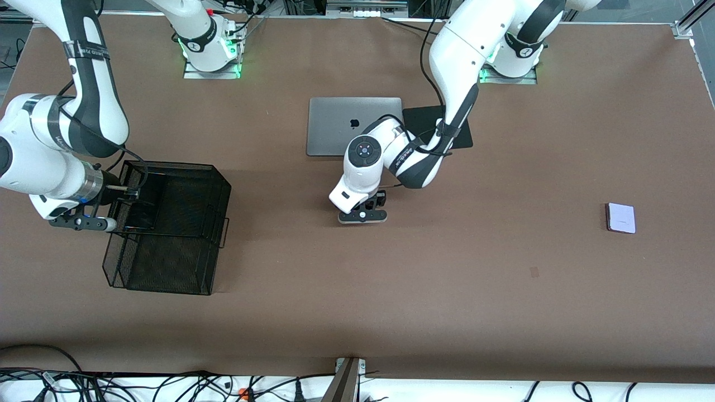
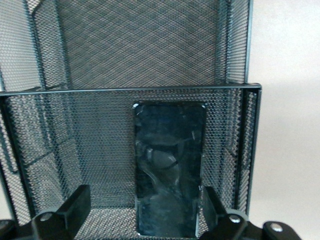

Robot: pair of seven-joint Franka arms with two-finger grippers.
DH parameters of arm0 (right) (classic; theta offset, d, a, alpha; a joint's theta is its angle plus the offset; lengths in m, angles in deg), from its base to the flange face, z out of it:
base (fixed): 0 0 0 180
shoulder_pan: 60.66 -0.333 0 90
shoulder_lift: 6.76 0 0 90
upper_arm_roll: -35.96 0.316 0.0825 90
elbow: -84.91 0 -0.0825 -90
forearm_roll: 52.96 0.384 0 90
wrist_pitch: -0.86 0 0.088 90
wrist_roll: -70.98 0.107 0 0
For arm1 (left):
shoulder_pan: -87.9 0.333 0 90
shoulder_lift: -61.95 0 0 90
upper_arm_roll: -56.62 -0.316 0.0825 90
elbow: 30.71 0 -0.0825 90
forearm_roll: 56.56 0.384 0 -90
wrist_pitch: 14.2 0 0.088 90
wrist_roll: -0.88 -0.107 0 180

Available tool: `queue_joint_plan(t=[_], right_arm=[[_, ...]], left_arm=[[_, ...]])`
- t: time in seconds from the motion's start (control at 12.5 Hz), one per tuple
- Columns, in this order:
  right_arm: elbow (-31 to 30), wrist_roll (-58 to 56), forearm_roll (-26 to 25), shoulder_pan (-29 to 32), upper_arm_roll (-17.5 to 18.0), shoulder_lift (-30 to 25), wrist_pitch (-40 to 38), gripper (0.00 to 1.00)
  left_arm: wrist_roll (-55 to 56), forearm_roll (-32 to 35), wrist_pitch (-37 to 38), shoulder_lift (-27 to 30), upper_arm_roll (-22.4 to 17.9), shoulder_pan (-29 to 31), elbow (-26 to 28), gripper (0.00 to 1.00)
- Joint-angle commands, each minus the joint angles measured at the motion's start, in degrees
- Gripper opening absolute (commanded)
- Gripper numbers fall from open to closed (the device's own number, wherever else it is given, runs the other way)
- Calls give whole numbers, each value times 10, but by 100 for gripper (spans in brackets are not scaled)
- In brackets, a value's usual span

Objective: Place phones with both arms
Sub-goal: 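Drop the phone into the basket while the left gripper sets the flip phone down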

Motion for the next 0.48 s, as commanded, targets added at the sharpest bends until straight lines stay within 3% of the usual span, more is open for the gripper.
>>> queue_joint_plan(t=[0.0, 0.08, 0.4], right_arm=[[4, 9, 11, -10, 11, -8, -12, 99], [4, 12, 10, -16, 11, -9, -12, 99], [24, 12, 10, -36, 12, -6, -23, 99]], left_arm=[[13, -8, 6, -24, -16, -16, -40, 57], [27, -6, 4, -25, -17, -18, -40, 100], [65, -6, 22, -6, -31, -25, -43, 100]])
